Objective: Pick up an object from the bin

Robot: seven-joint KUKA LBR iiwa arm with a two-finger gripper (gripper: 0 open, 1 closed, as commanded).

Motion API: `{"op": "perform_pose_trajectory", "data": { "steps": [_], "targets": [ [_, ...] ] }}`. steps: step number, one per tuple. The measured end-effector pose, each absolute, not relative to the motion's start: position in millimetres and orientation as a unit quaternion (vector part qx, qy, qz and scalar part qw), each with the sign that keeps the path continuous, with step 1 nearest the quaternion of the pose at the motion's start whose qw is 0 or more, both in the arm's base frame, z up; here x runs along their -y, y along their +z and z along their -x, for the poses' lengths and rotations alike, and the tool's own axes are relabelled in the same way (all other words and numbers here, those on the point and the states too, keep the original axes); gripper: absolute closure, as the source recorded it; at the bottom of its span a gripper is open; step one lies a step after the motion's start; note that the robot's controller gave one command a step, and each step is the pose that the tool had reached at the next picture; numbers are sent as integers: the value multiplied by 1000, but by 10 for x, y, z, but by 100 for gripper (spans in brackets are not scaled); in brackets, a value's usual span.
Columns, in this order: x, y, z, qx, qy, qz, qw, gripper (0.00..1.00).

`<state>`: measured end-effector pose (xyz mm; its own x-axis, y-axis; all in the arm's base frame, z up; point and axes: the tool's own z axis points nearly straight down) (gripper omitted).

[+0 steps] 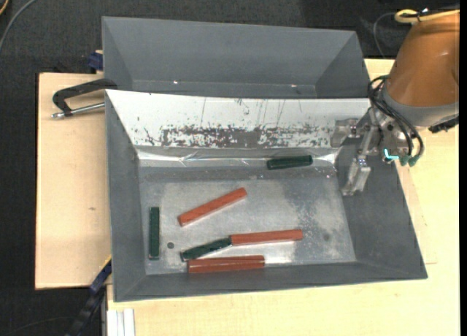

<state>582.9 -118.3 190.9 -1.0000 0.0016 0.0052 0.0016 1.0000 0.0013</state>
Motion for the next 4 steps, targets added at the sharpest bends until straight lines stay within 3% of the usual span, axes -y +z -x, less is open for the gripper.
{"op": "perform_pose_trajectory", "data": {
  "steps": [1, 2, 3, 4],
  "targets": [
    [644, 1031, -5040, 1000, -2, -27, 6, 0],
    [704, 2439, -5121, 998, 1, -69, -8, 0],
    [84, 1079, -5132, 997, -2, -76, 3, 0],
    [-21, 704, -4915, 974, -1, -226, -1, 0]
  ]
}}
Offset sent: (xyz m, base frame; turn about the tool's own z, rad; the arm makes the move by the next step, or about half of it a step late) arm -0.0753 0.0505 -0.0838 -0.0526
